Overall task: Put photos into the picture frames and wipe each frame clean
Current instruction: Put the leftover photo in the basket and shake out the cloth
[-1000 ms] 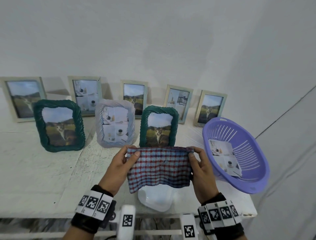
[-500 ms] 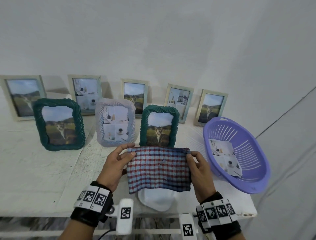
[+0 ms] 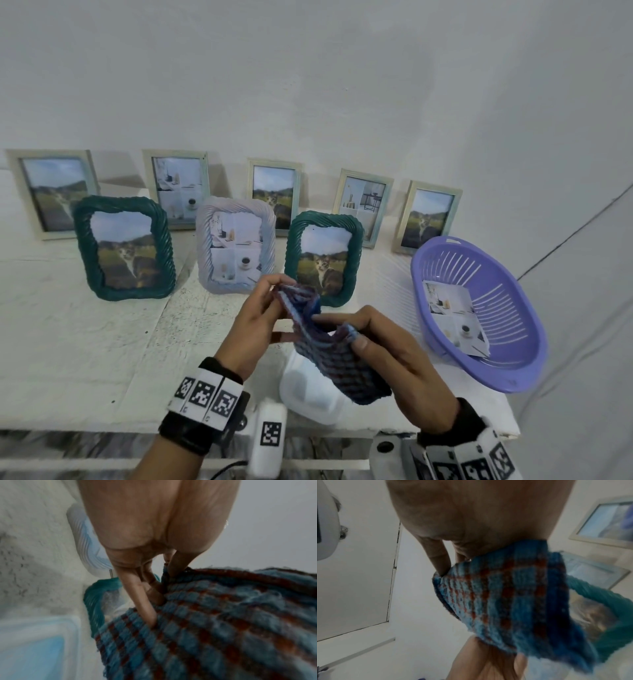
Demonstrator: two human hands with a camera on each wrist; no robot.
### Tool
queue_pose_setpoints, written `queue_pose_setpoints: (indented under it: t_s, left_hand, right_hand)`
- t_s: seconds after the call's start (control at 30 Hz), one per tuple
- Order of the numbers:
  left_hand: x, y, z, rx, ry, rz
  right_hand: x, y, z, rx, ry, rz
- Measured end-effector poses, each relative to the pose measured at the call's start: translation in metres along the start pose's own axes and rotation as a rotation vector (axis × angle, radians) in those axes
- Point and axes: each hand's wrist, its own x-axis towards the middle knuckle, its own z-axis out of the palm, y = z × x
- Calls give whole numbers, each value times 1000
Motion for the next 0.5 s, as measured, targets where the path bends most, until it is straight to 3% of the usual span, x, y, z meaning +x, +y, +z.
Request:
queue_pose_setpoints:
  t_s: [0.23,0.33,0.5]
  left_hand:
    - [-12,15,18,-364,-94,-215]
    - [-14,12,18,-311,-168,-215]
    - [-15,8,12,-210,-168,-219]
  right_hand:
    - [3,5,22,-7,-39,39]
    - [3,7,24,-109,-42,5]
    - [5,8,21,-171,57,-42]
